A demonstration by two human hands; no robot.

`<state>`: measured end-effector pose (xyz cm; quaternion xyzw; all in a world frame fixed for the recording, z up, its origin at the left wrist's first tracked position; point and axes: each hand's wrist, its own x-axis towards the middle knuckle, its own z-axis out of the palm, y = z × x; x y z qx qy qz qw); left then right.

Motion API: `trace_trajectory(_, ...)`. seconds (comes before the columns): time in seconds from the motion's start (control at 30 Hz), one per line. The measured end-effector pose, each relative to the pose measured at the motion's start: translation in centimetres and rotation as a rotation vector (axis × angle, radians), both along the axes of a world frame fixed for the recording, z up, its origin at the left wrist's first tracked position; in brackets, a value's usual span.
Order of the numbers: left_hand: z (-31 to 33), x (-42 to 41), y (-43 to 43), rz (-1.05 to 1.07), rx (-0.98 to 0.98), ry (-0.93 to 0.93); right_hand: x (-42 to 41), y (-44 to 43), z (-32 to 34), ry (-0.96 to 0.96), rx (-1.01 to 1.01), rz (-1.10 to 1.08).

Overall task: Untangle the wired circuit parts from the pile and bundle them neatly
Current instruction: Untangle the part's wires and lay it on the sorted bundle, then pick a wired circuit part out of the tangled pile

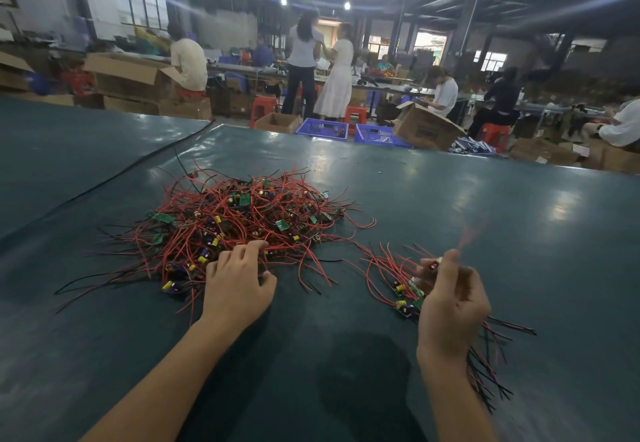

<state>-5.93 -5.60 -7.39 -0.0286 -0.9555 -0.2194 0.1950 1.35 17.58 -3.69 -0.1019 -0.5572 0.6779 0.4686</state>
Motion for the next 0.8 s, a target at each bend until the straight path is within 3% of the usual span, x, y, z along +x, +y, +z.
trace_trajectory(0.2, 0.0, 0.1, 0.0, -0.021, -0.008, 0.034, 0.6, -0.7, 0.3, -0.042, 0.301, -0.046)
trace_trajectory(0.4, 0.6, 0.3, 0.1, -0.118, 0.064, 0.144, 0.5, -0.3, -0.7, -0.468, 0.725, -0.313)
trace_trajectory(0.5, 0.7, 0.4, 0.1, -0.201, 0.144, 0.144, 0.4, -0.1, -1.1, -0.604, 0.812, -0.268)
trace_trajectory(0.63, 1.5, 0.9, 0.5, -0.277, 0.27, 0.307, 0.5, -1.2, -1.2, -0.503, 0.822, -0.136)
trace_trajectory(0.8, 2.1, 2.4, 2.6, -0.429, 0.205, 0.55, 0.6, -3.7, -2.0, -0.368, 0.813, 0.194)
